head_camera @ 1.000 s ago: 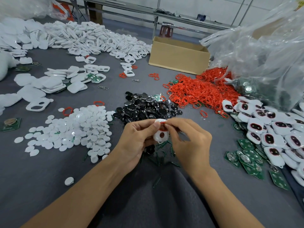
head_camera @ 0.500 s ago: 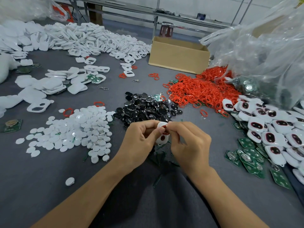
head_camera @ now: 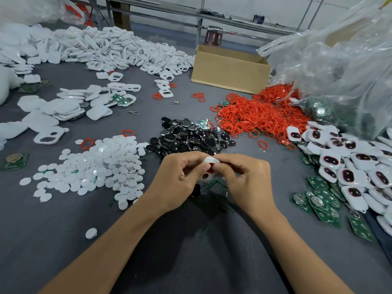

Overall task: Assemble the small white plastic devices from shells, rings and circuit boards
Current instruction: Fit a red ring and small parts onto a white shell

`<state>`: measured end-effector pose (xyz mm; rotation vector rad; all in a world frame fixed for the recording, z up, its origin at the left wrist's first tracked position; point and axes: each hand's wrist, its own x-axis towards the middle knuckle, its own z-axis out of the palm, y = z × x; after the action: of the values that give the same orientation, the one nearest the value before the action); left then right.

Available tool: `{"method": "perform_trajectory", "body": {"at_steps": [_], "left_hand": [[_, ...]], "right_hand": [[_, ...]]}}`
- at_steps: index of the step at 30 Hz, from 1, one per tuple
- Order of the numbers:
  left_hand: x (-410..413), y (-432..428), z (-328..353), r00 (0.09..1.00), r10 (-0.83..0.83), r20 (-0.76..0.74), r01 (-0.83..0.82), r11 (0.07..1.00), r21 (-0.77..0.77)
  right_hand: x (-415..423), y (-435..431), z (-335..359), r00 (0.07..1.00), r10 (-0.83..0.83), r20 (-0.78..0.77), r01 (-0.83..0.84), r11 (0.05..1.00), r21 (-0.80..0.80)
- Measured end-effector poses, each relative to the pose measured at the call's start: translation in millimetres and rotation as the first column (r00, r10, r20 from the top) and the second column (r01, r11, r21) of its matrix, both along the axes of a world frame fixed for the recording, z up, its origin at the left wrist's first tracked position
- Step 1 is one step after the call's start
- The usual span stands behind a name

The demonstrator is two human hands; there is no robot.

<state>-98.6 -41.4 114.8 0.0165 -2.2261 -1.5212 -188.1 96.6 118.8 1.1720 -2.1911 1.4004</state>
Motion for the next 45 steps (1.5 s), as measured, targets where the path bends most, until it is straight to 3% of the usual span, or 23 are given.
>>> {"method": "perform_trajectory", "body": {"at_steps": [4, 6, 9, 13, 19, 22, 25, 27, 30, 33, 36, 41, 45], "left_hand": [[-1, 3, -2, 0.999, 0.045, -0.009, -0.045, 0.999, -0.004], [-3, 4, -2, 0.996, 0.089, 0.021, -0.089, 0.995, 0.044], [-5, 7, -2, 0.990, 0.117, 0.074, -0.132, 0.960, 0.246], [-6, 10, -3, 0.989, 0.123, 0.078, -0.138, 0.963, 0.232], [-7, 10, -4, 0.984, 0.143, 0.107, -0.175, 0.893, 0.414], [-7, 11, -6, 0.973, 0.215, 0.086, -0.230, 0.852, 0.471], [-7, 11, -4, 0.980, 0.168, 0.104, -0.197, 0.809, 0.554], [-8, 8, -3, 0.975, 0.182, 0.126, -0.220, 0.763, 0.607], [-9, 3, -2, 0.961, 0.236, 0.142, -0.271, 0.716, 0.643], [-9, 2, -1, 0.958, 0.251, 0.141, -0.281, 0.714, 0.641], [-9, 2, -1, 0.961, 0.241, 0.133, -0.269, 0.723, 0.636], [-8, 1, -2, 0.958, 0.245, 0.148, -0.283, 0.724, 0.630], [-9, 0, -2, 0.957, 0.248, 0.151, -0.286, 0.716, 0.637]], "right_hand": [[4, -3, 0, 0.999, -0.037, -0.029, 0.037, 0.999, 0.014], [4, -5, 0, 0.995, -0.033, 0.093, 0.030, 0.999, 0.039], [7, -8, -1, 0.951, 0.044, 0.306, -0.047, 0.999, 0.004], [9, -11, 0, 0.899, 0.102, 0.426, -0.061, 0.992, -0.109], [13, -13, 2, 0.888, 0.069, 0.455, 0.011, 0.985, -0.171], [18, -15, -1, 0.916, -0.011, 0.402, 0.097, 0.976, -0.194], [15, -15, 0, 0.915, -0.011, 0.403, 0.117, 0.964, -0.239], [1, -13, 1, 0.928, -0.102, 0.359, 0.199, 0.949, -0.243], [-31, -7, 5, 0.934, -0.291, 0.209, 0.307, 0.950, -0.050], [-55, -12, 2, 0.959, -0.273, 0.075, 0.232, 0.909, 0.347], [-66, -20, -2, 0.975, -0.219, -0.025, 0.200, 0.834, 0.515], [-70, -24, -1, 0.960, -0.266, -0.081, 0.275, 0.867, 0.414], [-55, -22, 4, 0.927, -0.277, 0.253, 0.240, 0.956, 0.171]]}}
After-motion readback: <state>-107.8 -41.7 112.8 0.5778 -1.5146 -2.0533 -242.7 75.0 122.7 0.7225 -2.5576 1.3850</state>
